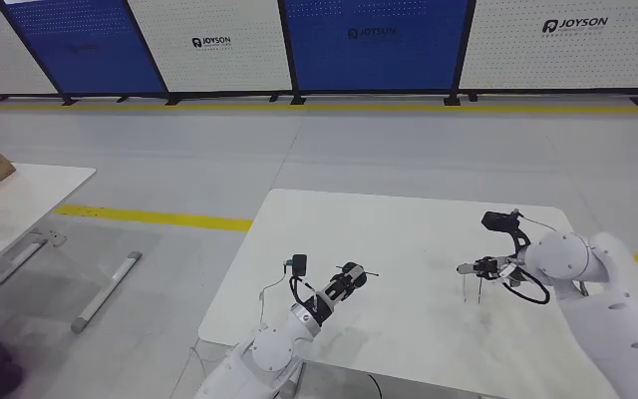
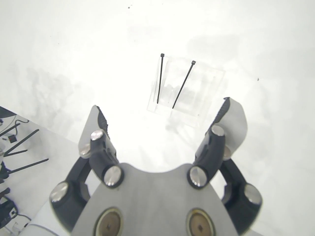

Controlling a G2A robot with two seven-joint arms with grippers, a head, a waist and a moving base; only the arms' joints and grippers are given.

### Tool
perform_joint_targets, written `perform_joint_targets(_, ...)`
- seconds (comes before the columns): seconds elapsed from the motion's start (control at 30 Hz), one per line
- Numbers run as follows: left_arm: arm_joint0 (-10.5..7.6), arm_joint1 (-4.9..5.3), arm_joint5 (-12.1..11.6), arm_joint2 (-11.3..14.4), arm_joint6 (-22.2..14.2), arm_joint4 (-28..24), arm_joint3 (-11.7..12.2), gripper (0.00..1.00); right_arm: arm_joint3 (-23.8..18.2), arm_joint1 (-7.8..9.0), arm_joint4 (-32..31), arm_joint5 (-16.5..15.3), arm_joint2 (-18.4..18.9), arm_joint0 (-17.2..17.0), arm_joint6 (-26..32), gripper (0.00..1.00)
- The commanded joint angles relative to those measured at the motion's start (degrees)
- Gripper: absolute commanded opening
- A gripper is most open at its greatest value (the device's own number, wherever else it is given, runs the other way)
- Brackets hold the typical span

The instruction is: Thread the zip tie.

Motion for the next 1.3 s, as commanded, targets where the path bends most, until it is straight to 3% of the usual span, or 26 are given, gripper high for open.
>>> perform_joint_targets(0.0, 0.00, 0.00, 0.0, 0.0, 0.0, 0.0, 0.0, 0.00, 1.5, 0.08, 4.6, -4.7, 0.6, -0.1, 1.7, 1.00)
perform_joint_targets(0.17, 0.00, 0.00, 0.0, 0.0, 0.0, 0.0, 0.0, 0.00, 4.2, 0.16, 7.3, -4.8, -0.5, 1.4, 1.7, 1.00)
perform_joint_targets(0.47, 0.00, 0.00, 0.0, 0.0, 0.0, 0.0, 0.0, 0.00, 6.8, 0.15, 7.6, 0.4, -2.1, 4.2, 1.7, 1.00)
perform_joint_targets(0.77, 0.00, 0.00, 0.0, 0.0, 0.0, 0.0, 0.0, 0.00, 13.7, -1.06, 10.4, -1.4, -5.7, 8.1, 1.6, 1.00)
perform_joint_targets(1.27, 0.00, 0.00, 0.0, 0.0, 0.0, 0.0, 0.0, 0.00, 14.3, -1.58, 9.7, -1.1, -7.5, 7.3, -1.2, 1.00)
